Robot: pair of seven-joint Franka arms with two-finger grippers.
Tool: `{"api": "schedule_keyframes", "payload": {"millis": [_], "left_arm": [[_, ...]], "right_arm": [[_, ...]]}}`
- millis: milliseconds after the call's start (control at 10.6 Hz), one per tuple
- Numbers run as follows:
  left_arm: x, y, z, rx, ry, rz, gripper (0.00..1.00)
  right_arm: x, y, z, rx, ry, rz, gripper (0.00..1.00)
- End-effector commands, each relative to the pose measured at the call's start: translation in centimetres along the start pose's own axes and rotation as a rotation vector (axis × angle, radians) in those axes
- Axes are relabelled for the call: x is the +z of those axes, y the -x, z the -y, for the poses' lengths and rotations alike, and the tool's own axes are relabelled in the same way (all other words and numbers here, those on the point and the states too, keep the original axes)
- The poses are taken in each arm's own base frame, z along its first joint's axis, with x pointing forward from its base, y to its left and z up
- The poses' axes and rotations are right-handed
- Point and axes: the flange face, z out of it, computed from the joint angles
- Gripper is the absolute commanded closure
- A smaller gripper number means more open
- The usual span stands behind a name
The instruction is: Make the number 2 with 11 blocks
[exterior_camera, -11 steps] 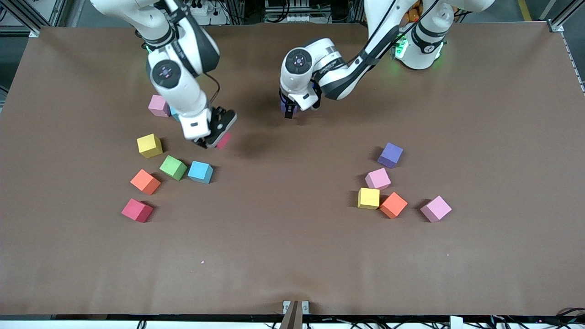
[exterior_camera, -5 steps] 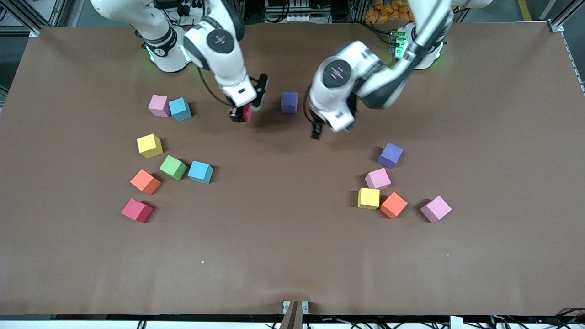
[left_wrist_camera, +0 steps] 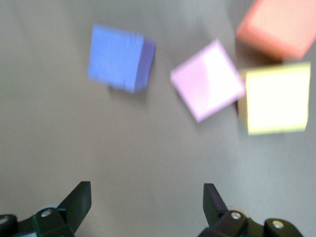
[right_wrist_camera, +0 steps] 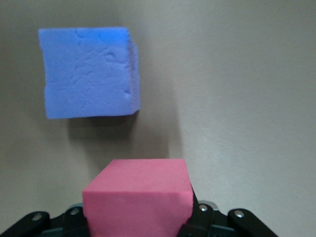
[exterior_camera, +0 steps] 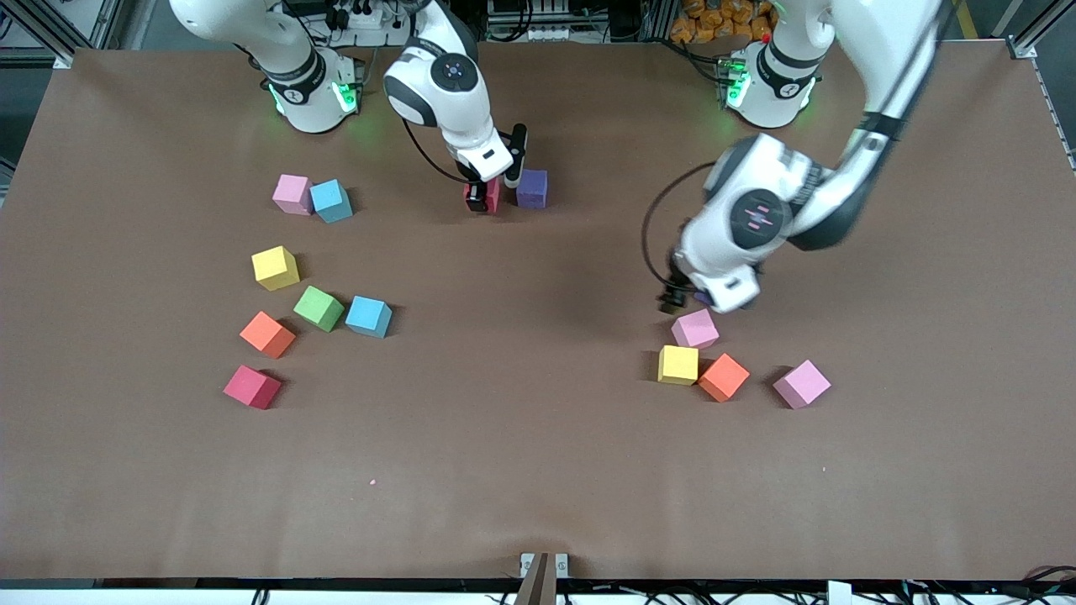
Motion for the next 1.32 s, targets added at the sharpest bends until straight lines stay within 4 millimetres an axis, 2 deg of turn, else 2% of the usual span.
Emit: {"api": "schedule_keyframes", "payload": {"millis": [0,95,378,473,568,662,946,1230], "left_arm": [[-1.8,-5.6,0.5,-0.056,-0.026,-0.027,0.00],[-1.7,-7.9,0.8,-0.087,-0.035,-0.024,0.00],[0.9,-8.5,2.9,0.039,-0.096,-0.064,0.00],[1.2,-9.9,3.0,0.050,-0.105,-0.055,0.00],[2.6,-10.2,3.7,0.091,-0.127,-0.053,0.00],[3.0,-10.5,3.7,0.092,-0.109,-0.049,0.00],[4.4,-10.2,3.4,0.104,-0.086,-0.036,0.00],[6.4,-10.2,3.3,0.129,-0.091,-0.044,0.00]], "right_arm": [[0.5,-0.8,0.1,0.001,0.008,-0.005,0.53],[0.8,-0.9,0.2,0.001,0.004,-0.002,0.53],[1.9,-1.9,1.1,-0.011,-0.011,0.000,0.54],[1.8,-2.2,1.1,-0.001,-0.010,-0.004,0.55],[1.8,-2.3,1.4,0.017,-0.012,-0.005,0.55],[2.0,-2.8,2.1,0.019,-0.019,-0.005,0.55],[2.5,-3.8,2.4,0.017,-0.025,-0.008,0.55],[2.6,-3.9,2.6,0.012,-0.026,-0.007,0.55]]}}
